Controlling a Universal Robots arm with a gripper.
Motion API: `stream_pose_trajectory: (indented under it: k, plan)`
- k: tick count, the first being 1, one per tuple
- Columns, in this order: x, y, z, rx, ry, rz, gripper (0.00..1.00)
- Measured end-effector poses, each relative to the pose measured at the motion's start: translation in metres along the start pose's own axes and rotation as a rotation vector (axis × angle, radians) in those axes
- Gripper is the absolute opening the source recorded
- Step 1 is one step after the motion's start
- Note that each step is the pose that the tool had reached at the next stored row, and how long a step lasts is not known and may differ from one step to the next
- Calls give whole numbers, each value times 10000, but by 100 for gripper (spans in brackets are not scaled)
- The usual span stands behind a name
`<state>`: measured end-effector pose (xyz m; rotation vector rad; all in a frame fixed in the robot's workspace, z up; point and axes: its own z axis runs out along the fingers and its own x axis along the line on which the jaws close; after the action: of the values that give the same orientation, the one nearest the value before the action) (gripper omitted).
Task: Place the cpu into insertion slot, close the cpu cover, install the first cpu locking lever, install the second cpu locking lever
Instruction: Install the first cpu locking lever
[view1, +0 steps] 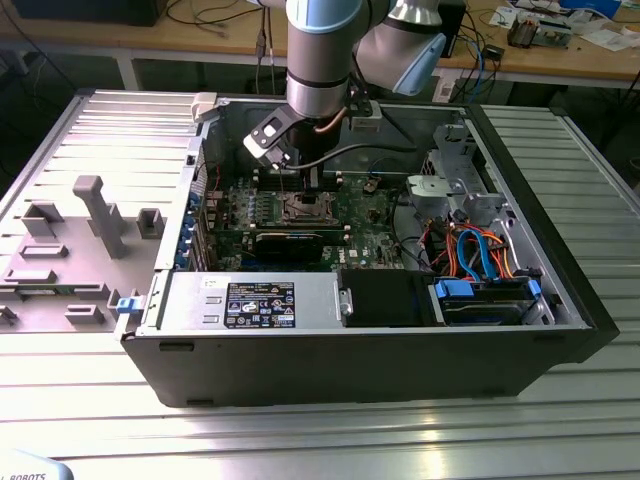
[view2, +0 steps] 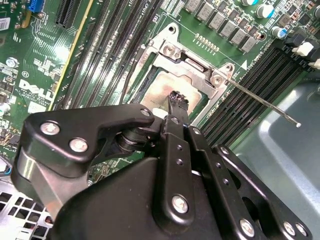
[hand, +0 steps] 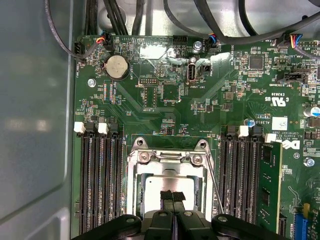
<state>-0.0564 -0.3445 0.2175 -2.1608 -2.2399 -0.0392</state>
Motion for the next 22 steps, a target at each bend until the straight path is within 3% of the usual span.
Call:
stream_pose_trajectory:
  k: [13,16,22]
  plan:
    - [0,0,0,1,-4,1,11]
    - [3,0,-66,1,-21,0,11]
    - [3,0,-88,2,-27,1,11]
